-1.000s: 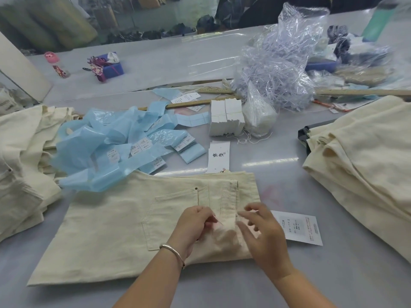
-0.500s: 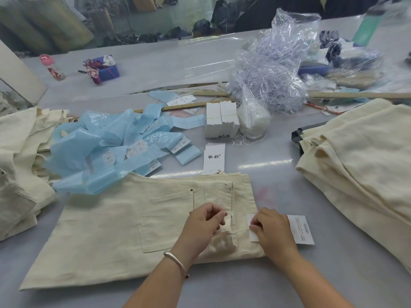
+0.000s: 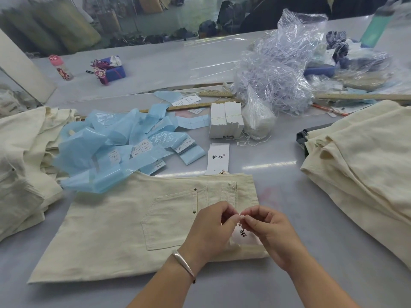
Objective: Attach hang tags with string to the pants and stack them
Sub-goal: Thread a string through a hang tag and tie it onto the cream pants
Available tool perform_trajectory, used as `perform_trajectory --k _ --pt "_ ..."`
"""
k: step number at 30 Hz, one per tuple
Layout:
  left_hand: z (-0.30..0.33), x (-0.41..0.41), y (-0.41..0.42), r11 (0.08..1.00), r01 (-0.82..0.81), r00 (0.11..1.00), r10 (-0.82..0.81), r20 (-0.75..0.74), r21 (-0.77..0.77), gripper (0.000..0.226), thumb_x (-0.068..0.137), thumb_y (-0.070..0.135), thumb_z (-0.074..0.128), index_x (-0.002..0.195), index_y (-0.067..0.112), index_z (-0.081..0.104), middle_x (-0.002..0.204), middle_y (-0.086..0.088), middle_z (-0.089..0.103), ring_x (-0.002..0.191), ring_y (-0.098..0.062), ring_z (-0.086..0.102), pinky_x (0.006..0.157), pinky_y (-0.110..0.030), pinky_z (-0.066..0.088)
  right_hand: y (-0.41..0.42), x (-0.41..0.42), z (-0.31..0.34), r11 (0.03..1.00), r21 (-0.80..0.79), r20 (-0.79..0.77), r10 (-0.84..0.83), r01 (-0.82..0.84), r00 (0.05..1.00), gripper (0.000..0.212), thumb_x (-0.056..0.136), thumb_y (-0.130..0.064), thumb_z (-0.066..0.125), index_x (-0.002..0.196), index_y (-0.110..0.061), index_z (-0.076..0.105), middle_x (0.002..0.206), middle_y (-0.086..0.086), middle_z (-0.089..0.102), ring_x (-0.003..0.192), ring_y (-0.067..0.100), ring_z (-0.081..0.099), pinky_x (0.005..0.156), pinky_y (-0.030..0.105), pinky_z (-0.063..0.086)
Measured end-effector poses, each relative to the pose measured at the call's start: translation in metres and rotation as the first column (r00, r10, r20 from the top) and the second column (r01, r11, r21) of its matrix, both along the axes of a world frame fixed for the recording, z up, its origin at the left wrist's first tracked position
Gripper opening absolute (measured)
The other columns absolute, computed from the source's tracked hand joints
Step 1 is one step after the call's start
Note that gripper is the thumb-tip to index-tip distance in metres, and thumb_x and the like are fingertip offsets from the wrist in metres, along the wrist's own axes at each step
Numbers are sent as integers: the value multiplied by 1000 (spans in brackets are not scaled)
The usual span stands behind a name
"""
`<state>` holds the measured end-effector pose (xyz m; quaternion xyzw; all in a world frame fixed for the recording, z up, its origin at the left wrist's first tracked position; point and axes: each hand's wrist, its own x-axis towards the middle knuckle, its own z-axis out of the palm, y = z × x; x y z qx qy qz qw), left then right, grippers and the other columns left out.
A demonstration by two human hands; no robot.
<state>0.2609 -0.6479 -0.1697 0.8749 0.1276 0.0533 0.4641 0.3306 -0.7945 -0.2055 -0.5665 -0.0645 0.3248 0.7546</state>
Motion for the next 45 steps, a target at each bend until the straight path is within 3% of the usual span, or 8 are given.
perform_trajectory --k 7,16,23,27,30,38,41,45 --pt "3 0 1 1000 8 1000 -8 -20 2 7 88 18 65 83 14 67 68 11 62 62 1 53 61 -11 40 1 -3 6 999 -30 46 15 -13 999 5 78 -2 68 80 -4 72 77 17 66 74 22 60 72 24 52" --pt "-1 1 6 986 62 998 -66 20 156 8 89 24 65 81 20 64 72 11 61 68 -5 53 67 -24 46 9 -10 17 965 -237 364 -17 110 931 14 83 7 65 79 -6 71 71 9 71 67 11 66 65 19 52" --pt "-9 3 12 981 78 997 -72 40 -179 12 86 10 71 77 14 64 67 10 64 64 -4 56 64 -17 41 7 -9 25 988 -152 345 35 20 938 12 85 14 58 82 3 60 61 7 62 60 15 57 60 22 49" --pt "-3 1 18 858 139 989 -145 26 -495 9 88 1 67 82 4 61 73 -4 67 72 -14 63 68 -20 47 5 -7 30 996 -53 324 91 -78 942 17 87 18 52 92 3 46 63 8 56 61 21 51 60 25 46" --pt "4 2 22 824 173 977 -211 -9 -539 7 89 2 66 89 0 60 72 -2 66 66 -7 60 59 -13 42 3 -3 33 989 -57 334 146 -134 931 19 87 15 55 96 2 45 63 8 58 62 23 51 62 27 47" --pt "-7 15 35 895 150 976 -202 -82 -420 17 82 12 77 90 14 63 72 1 63 67 -10 55 68 -21 45 7 2 27 971 -210 378 189 -115 906 20 87 10 60 93 -6 49 63 10 58 60 20 53 62 26 47" --pt "-15 10 49 994 22 992 -35 -119 -108 18 79 29 79 82 21 64 77 9 65 60 0 49 64 -16 41 26 9 24 831 -553 554 321 52 768 23 87 -2 63 83 -19 49 50 -3 50 49 10 43 54 18 38" --pt "-14 -19 102 983 -179 982 176 -71 -35 15 87 30 69 75 23 63 73 12 63 64 -1 54 60 -12 40 78 -1 26 773 -609 635 343 176 692 22 89 -13 61 80 -29 49 72 -8 59 65 7 50 60 18 40"
